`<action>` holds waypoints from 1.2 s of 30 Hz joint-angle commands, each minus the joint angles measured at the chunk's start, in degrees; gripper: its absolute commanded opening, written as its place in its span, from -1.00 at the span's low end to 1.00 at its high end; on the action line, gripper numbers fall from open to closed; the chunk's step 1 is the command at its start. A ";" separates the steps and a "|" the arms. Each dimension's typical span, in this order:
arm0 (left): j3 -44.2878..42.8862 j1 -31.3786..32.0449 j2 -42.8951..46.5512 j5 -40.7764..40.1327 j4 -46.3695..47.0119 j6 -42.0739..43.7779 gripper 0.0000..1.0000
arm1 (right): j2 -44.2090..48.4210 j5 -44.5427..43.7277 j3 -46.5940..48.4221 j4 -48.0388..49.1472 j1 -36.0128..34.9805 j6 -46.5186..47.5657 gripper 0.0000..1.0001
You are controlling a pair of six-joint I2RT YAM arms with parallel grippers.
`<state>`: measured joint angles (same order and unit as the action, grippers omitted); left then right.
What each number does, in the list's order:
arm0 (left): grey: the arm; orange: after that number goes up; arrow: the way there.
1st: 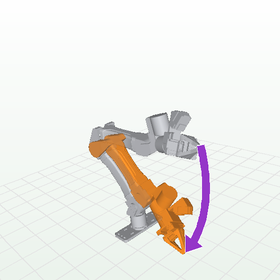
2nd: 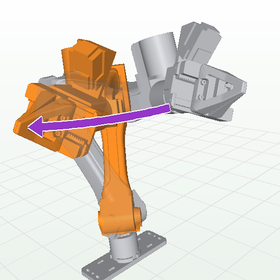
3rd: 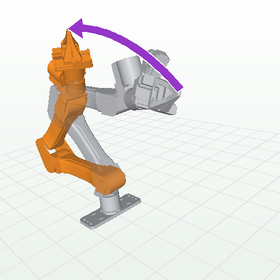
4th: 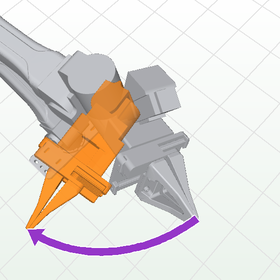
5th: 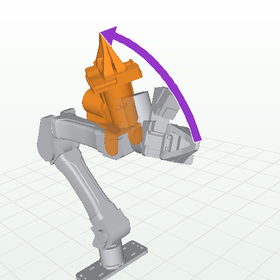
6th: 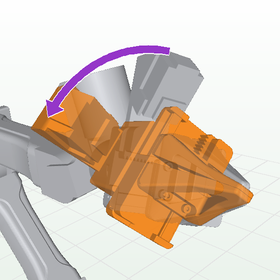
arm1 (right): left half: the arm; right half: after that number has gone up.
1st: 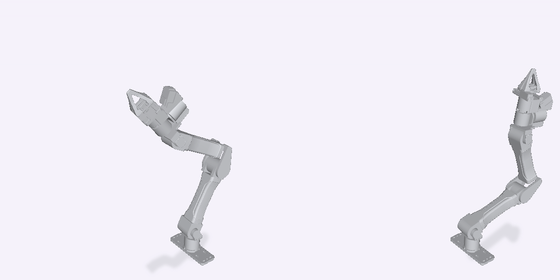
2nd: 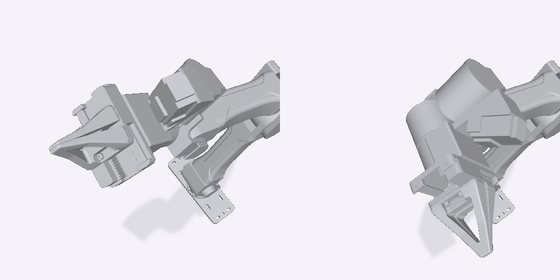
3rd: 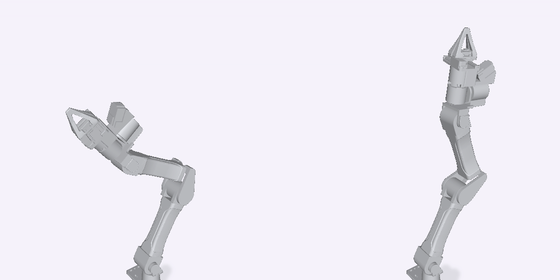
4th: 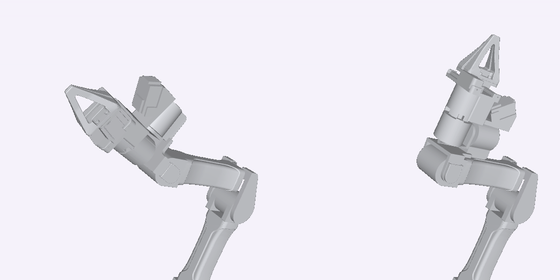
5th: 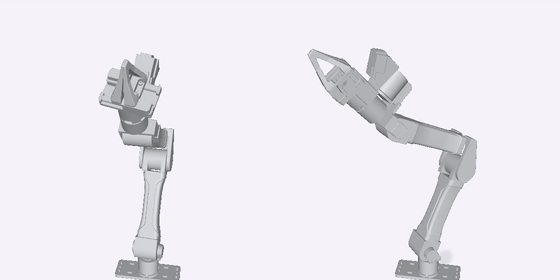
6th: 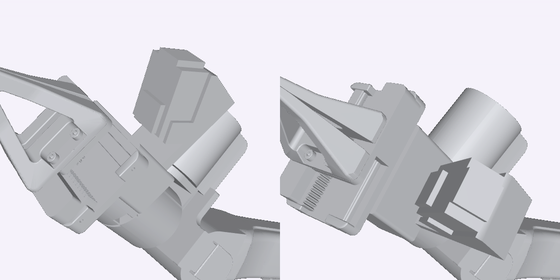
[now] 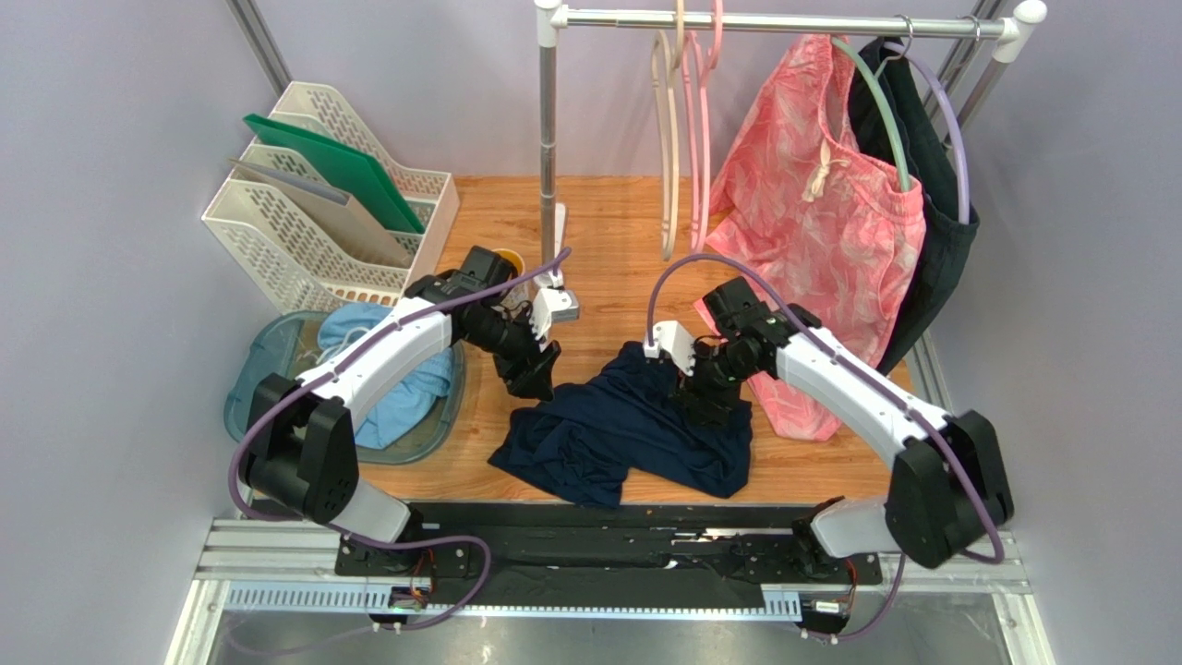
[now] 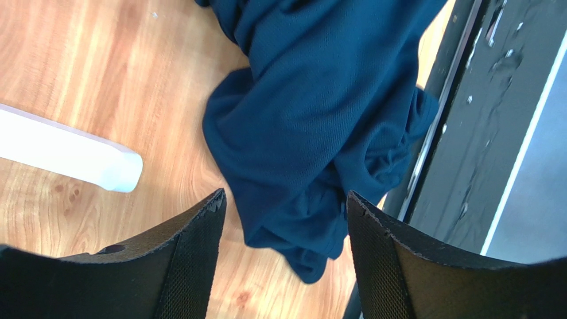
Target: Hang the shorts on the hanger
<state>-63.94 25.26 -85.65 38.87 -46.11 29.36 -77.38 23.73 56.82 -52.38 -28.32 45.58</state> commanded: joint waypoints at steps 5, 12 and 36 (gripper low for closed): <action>-1.54 -0.73 2.05 7.00 3.83 -4.58 0.40 | -3.83 6.50 1.01 -2.98 -0.07 0.73 -1.00; 3.82 -1.35 17.93 9.82 5.41 -3.00 0.38 | 9.25 16.16 2.07 -5.98 -4.09 -2.77 -1.00; 17.97 -2.32 50.83 0.34 -5.58 10.56 0.44 | -7.79 -10.29 21.06 37.52 -32.94 -36.36 -1.00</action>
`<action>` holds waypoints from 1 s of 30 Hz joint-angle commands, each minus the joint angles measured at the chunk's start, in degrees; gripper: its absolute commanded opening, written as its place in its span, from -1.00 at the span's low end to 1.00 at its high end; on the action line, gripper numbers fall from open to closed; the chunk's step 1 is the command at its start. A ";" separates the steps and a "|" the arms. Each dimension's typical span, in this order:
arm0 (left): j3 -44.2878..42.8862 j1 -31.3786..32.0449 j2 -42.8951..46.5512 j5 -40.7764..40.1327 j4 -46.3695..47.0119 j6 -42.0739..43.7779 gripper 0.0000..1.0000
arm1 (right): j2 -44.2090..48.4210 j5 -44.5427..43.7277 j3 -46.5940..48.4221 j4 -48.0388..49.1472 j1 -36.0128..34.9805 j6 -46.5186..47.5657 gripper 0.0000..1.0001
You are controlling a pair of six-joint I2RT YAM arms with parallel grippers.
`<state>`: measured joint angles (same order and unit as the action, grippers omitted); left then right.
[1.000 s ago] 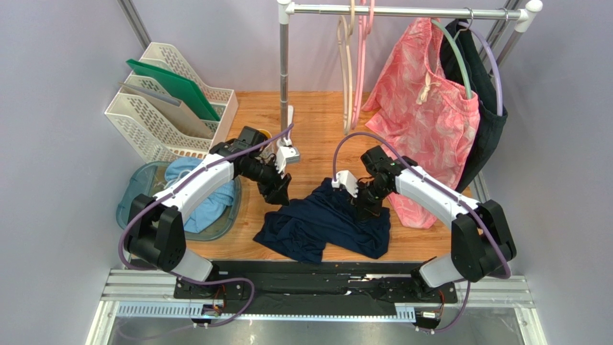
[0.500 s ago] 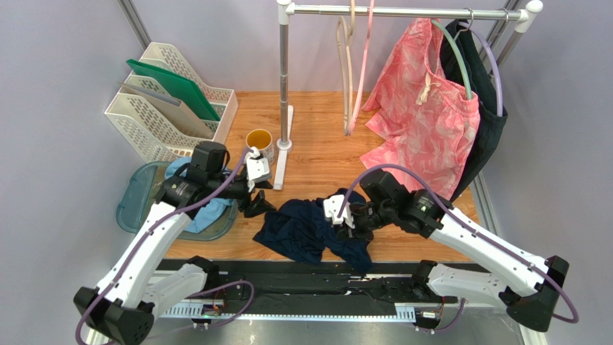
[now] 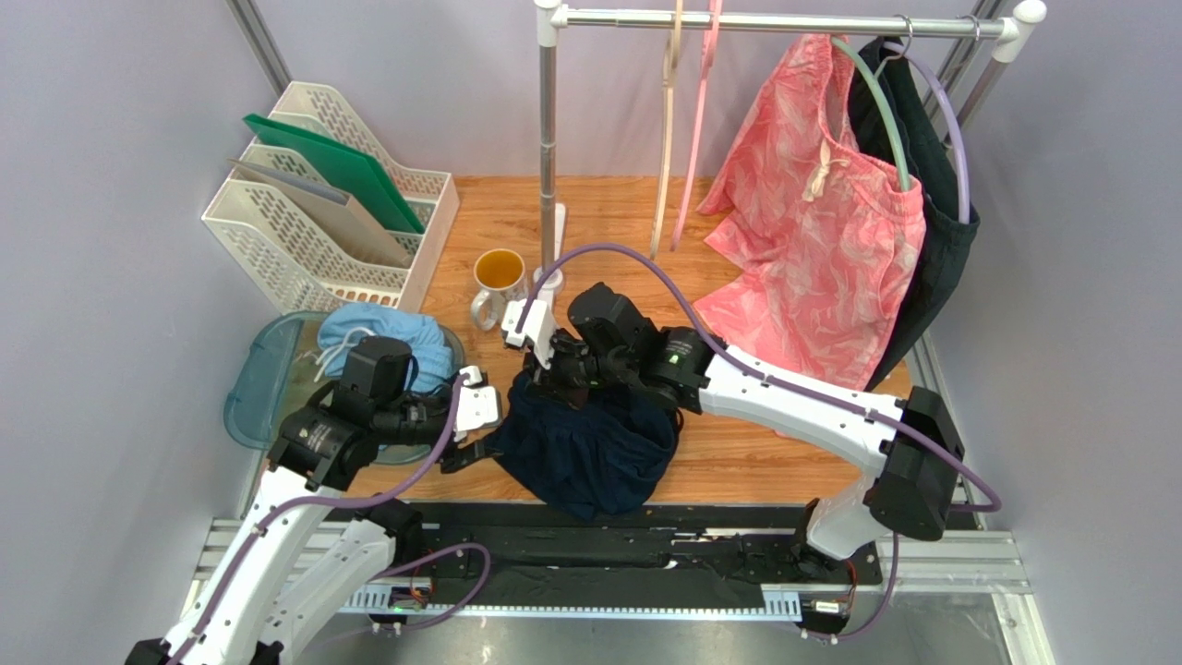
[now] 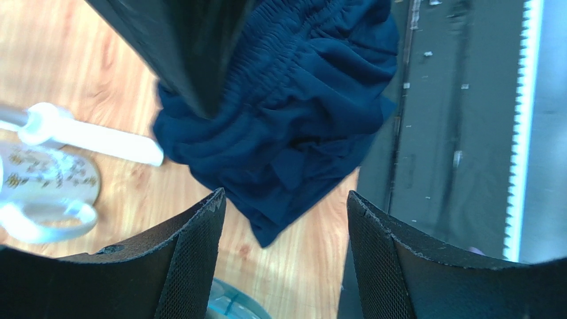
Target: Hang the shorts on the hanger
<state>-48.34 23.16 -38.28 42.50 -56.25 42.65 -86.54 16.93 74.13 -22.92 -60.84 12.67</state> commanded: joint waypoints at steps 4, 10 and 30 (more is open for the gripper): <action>4.39 -0.66 6.64 -5.59 10.54 -8.28 0.46 | 3.66 -1.28 -1.69 6.92 -2.35 -2.64 -1.00; 4.22 -0.66 6.38 -7.33 15.19 -16.19 0.49 | 3.05 -8.92 -0.84 13.86 -2.80 -12.29 -1.00; -10.90 -0.48 -2.49 0.12 20.30 -22.00 0.56 | 27.11 -25.18 7.61 -1.24 -0.42 -27.88 -1.00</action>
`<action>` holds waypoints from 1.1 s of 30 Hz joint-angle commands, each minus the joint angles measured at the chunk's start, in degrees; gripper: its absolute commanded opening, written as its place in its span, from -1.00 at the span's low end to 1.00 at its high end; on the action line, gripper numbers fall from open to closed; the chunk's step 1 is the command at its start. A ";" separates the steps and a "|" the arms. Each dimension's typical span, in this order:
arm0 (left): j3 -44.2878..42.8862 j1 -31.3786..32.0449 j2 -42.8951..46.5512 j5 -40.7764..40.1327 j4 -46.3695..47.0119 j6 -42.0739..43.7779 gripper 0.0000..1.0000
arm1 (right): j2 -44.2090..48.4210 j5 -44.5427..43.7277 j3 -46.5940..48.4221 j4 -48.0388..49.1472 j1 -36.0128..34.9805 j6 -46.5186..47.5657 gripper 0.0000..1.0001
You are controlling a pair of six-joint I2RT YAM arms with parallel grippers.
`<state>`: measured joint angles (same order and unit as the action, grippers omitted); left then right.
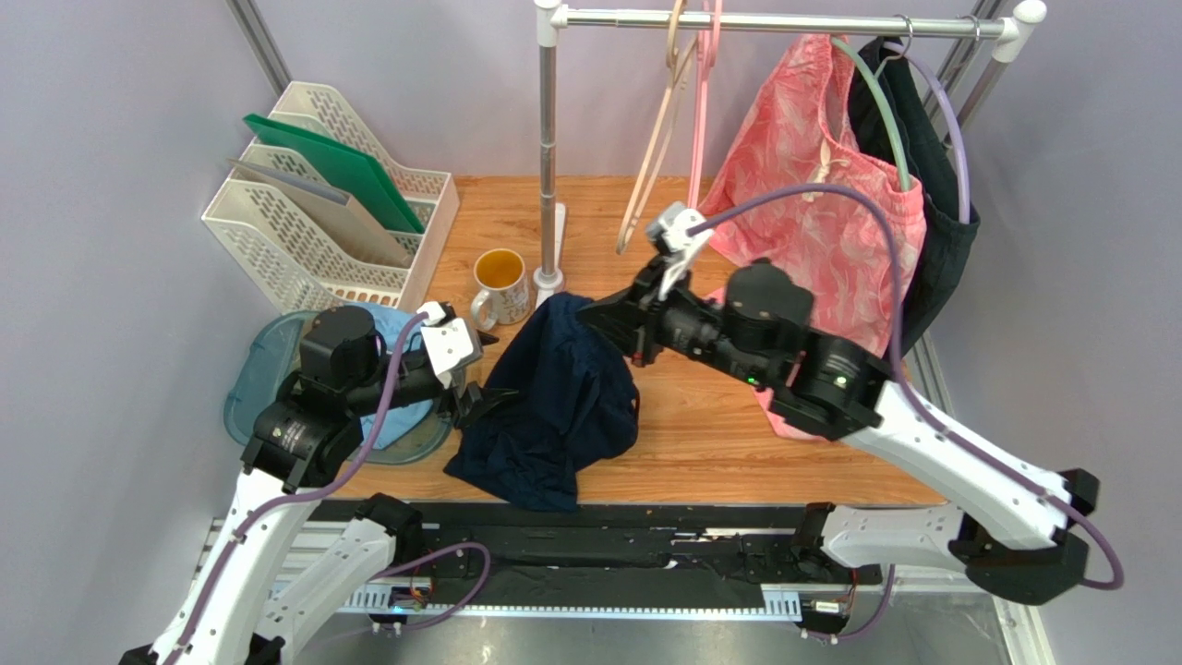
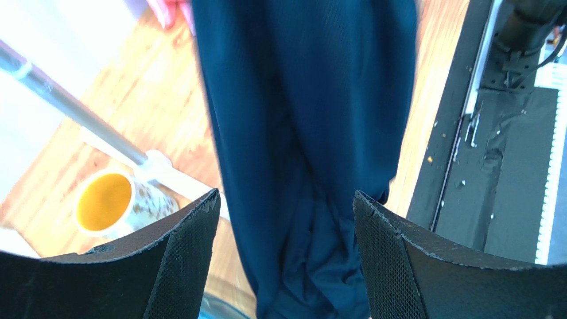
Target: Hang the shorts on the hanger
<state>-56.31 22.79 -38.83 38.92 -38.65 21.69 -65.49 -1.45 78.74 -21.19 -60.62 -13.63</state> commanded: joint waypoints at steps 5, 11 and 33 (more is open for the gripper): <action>-3.80 -0.02 -3.79 3.28 5.60 -1.04 0.56 | 13.81 -13.66 6.32 -10.70 -0.55 1.75 -1.00; -3.02 -0.02 -4.77 0.99 7.71 -3.06 0.56 | 16.53 -16.04 13.01 -16.34 1.82 9.58 -1.00; -3.28 -11.18 -1.34 3.96 -6.52 -2.19 0.61 | -8.62 -10.26 3.38 -8.78 0.76 13.35 0.31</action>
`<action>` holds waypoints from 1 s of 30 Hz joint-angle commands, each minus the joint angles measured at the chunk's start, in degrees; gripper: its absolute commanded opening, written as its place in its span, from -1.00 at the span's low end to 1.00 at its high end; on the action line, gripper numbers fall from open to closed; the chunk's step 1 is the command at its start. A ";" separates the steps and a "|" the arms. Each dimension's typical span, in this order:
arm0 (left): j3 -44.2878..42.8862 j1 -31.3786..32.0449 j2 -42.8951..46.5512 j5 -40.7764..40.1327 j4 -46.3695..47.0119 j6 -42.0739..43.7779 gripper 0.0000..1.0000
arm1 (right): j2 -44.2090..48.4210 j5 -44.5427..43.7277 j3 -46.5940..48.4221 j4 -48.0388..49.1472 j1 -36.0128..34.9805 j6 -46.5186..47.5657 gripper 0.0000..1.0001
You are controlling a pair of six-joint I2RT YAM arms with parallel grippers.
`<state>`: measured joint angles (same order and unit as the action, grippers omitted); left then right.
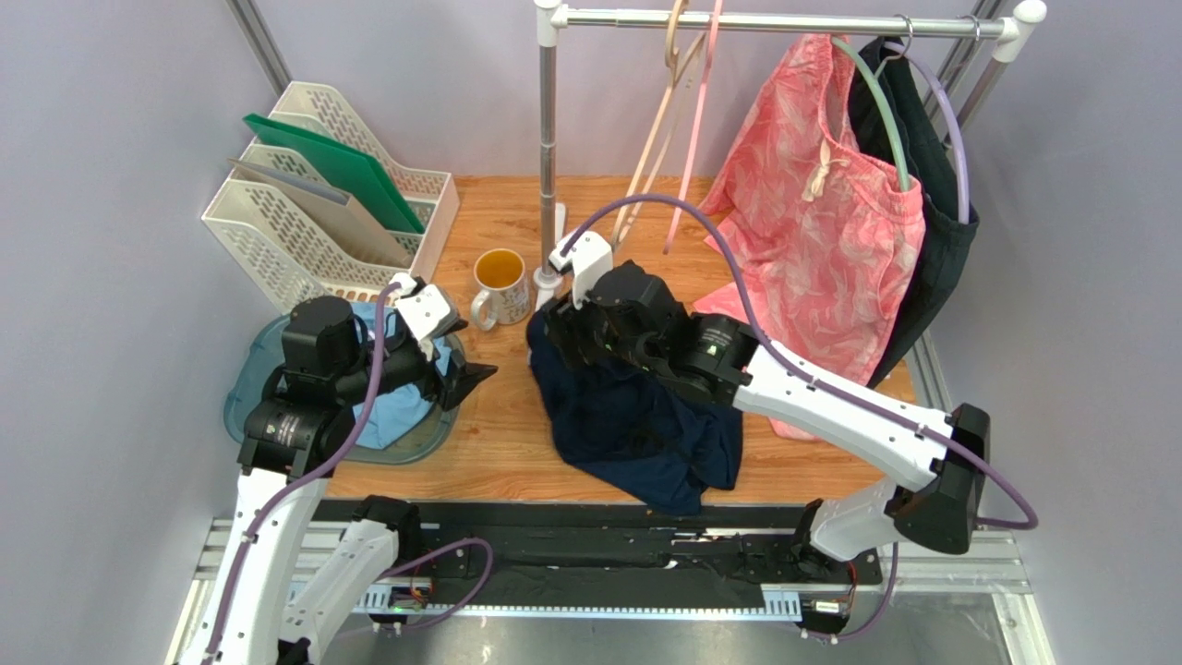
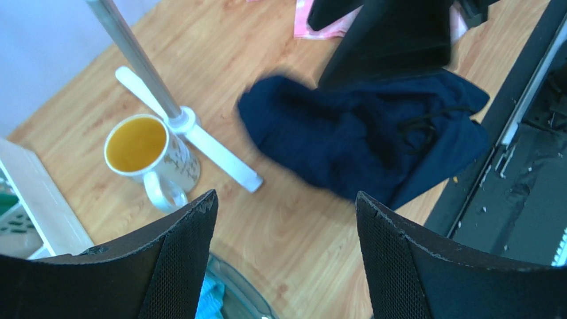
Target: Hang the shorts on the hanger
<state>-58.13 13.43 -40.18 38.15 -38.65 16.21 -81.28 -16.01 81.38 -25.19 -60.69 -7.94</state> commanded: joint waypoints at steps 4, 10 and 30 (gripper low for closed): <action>3.00 -1.74 -0.24 12.12 -8.28 14.35 0.61 | 24.71 19.66 -15.26 -4.78 2.50 20.58 0.67; 6.71 -0.34 -5.43 9.67 -11.62 27.02 0.57 | 26.71 21.36 -25.48 -7.43 4.68 30.88 0.36; 15.76 7.93 -14.14 3.07 -12.59 58.50 0.49 | -19.86 37.90 -3.88 0.05 14.28 43.63 0.26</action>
<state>-44.31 21.04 -56.66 40.36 -50.52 67.77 -93.80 18.48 71.81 -28.84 -46.00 32.58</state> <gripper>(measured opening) 0.745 0.634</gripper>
